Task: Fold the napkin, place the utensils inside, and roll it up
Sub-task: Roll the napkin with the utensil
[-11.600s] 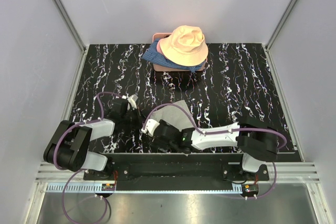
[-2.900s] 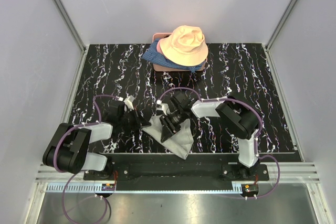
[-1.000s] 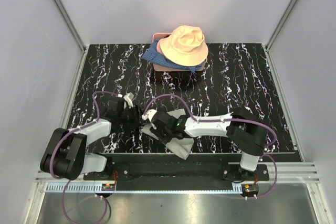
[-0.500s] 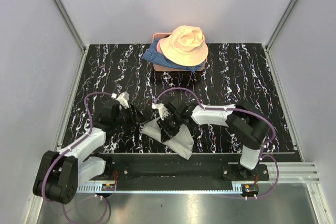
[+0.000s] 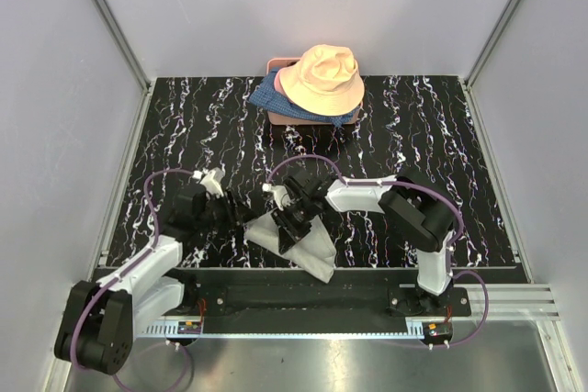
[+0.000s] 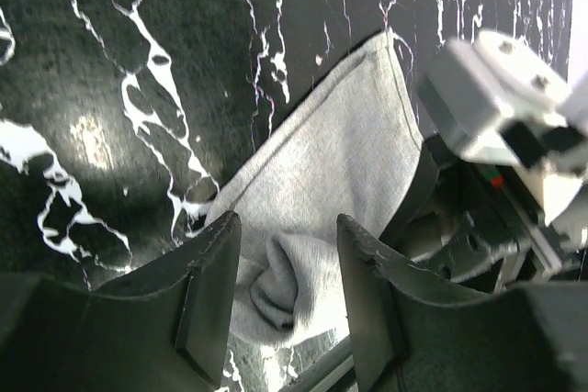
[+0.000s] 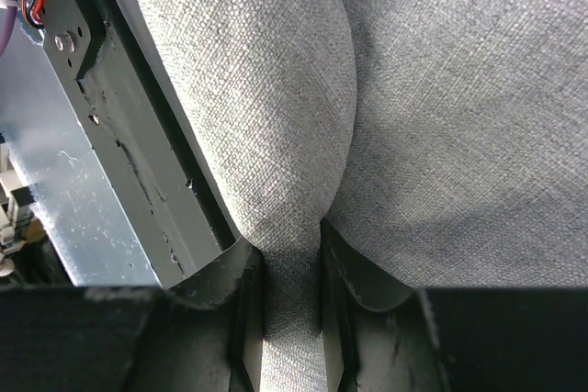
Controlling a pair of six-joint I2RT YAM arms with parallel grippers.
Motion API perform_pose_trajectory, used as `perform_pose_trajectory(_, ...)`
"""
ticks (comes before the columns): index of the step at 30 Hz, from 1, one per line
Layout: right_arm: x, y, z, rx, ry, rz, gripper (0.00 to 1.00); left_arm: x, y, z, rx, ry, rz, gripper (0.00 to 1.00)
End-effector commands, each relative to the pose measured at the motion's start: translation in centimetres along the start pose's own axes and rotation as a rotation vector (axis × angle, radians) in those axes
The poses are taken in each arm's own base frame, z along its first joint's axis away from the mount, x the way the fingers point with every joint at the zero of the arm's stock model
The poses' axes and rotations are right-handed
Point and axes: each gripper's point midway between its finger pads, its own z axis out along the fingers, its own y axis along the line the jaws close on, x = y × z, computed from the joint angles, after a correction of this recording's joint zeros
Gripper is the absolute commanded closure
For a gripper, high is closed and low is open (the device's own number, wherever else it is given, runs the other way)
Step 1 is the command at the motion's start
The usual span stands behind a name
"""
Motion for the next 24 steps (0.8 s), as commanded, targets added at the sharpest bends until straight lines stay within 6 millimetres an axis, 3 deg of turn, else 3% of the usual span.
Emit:
perform_pose_trajectory(1, 0.2, -0.7, 0.1, 0.013, 0.043, 0.039, 0.7, 0.1, -0.9, -0.5, 0.061, -0.031, 0.01, 0.52)
perform_pose_trajectory(17, 0.0, -2.0, 0.3, 0.045, 0.052, 0.075, 0.7, 2.1, -1.5, -0.6, 0.147, 0.016, -0.039, 0.54)
perform_pose_trajectory(21, -0.3, -2.0, 0.1, 0.047, 0.042, 0.081, 0.65, 2.6, -1.2, -0.4, 0.144, 0.034, -0.048, 0.75)
perform_pose_trajectory(22, -0.4, -2.1, -0.1, 0.048, 0.037, 0.085, 0.63, 2.7, -1.1, -0.4, 0.141, 0.039, -0.051, 0.86)
perform_pose_trajectory(24, -0.7, -1.9, -0.3, 0.04, 0.028, 0.081, 0.55, 2.9, -0.8, -0.3, 0.129, 0.046, -0.059, 0.94)
